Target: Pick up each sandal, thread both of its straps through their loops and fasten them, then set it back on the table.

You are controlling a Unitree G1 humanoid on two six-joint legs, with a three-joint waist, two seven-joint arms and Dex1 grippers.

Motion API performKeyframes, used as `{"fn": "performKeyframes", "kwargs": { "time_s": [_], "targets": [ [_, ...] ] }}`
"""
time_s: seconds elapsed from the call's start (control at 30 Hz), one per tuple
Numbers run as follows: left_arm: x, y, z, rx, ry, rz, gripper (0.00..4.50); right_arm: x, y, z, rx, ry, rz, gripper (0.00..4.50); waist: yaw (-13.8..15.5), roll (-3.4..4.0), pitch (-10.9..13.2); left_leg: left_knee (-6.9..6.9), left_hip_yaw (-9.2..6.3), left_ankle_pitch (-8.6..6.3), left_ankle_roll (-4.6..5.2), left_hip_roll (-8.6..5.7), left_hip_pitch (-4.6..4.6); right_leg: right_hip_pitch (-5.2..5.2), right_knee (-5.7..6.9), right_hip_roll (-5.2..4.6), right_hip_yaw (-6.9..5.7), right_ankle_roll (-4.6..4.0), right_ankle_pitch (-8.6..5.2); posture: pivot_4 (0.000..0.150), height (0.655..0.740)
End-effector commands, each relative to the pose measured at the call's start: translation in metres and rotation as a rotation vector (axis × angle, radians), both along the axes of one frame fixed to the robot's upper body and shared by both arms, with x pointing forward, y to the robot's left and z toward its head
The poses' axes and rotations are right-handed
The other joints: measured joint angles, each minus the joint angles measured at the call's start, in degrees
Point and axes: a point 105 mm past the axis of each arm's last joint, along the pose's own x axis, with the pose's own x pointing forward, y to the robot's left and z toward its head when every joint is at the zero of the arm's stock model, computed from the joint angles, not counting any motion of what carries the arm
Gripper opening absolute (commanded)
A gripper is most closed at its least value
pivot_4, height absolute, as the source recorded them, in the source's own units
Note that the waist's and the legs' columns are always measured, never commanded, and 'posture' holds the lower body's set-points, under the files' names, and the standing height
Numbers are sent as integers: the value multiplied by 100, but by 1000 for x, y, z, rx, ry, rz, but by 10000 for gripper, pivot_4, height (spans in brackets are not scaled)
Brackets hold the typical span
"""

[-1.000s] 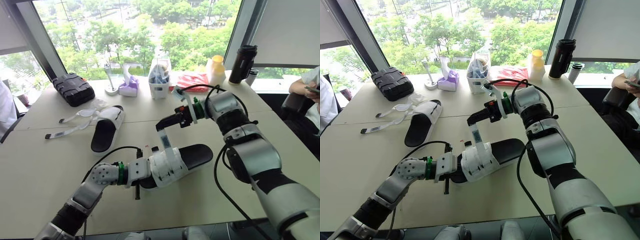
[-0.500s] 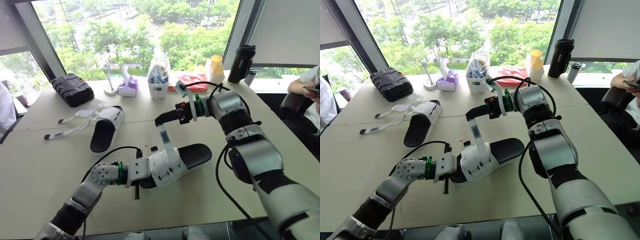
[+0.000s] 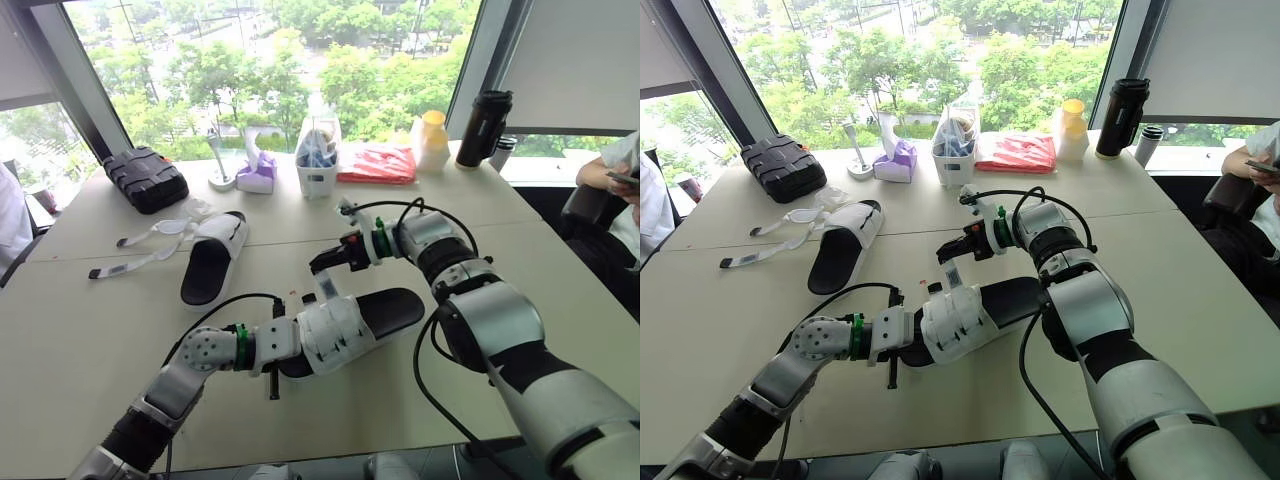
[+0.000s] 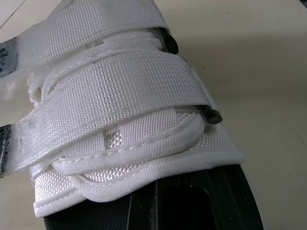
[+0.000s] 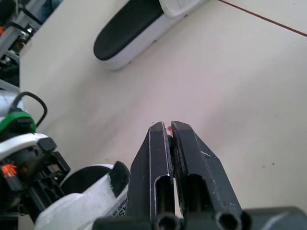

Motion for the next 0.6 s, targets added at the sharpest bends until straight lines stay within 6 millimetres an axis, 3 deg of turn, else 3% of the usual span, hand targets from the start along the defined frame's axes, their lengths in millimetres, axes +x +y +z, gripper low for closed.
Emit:
{"fn": "performKeyframes", "kwargs": {
  "time_s": [0.03,0.43,0.53,0.6],
  "targets": [
    [-41,18,-80,244,272,-17,0,0,7,0,-12,-37,30,639,-1,0,0,0,0,0,0,0,0,0,0,0,0,0,0,1500,7400],
    [-39,17,-78,240,266,-15,0,-5,-11,-50,-217,-99,63,639,-8,1,-3,0,0,0,0,-3,6,5,1,0,0,0,0,1500,7400],
    [-39,17,-78,240,266,-14,0,-4,-14,-52,-209,-129,69,9705,-5,1,-5,0,-1,0,0,-4,9,8,1,1,0,0,0,1500,7400],
    [-39,17,-78,240,266,-14,0,-1,-15,-48,-210,-188,74,19319,-7,3,-7,0,0,0,0,-3,9,9,1,1,0,0,0,1500,7400]
  ]
}}
